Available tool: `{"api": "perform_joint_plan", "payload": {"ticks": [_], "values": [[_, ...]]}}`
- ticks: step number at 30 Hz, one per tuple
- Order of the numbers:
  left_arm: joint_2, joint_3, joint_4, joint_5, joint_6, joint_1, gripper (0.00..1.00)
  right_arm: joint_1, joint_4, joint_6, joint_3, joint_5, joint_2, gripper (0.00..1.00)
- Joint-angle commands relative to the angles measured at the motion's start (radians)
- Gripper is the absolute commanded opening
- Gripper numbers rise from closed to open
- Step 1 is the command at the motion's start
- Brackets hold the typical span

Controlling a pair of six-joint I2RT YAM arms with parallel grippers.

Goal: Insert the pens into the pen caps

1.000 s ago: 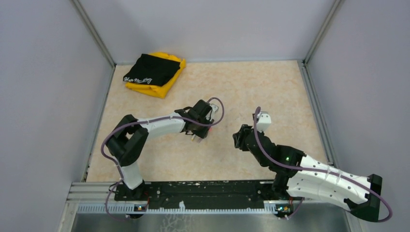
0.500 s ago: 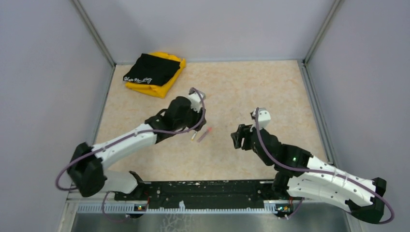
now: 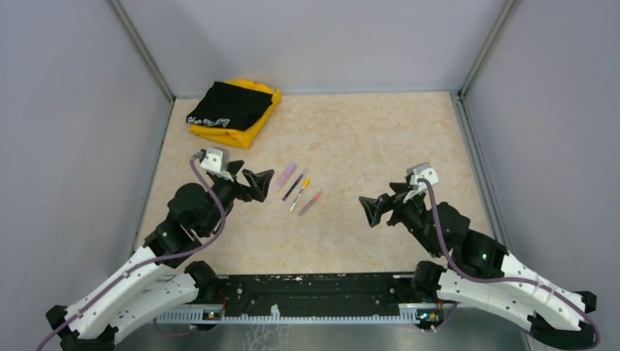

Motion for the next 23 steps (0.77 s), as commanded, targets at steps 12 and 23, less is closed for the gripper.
{"api": "perform_joint_plan", "payload": {"ticks": [12, 23], "values": [[-0.199, -0.028, -0.260, -0.271, -0.076, 0.000, 0.99, -0.007, 0.109, -0.197, -0.060, 0.141, -0.301, 0.99], [-0.216, -0.033, -0.245, -0.288, -0.053, 0.000, 0.99, -0.007, 0.117, -0.226, -0.115, 0.168, -0.372, 0.98]]}}
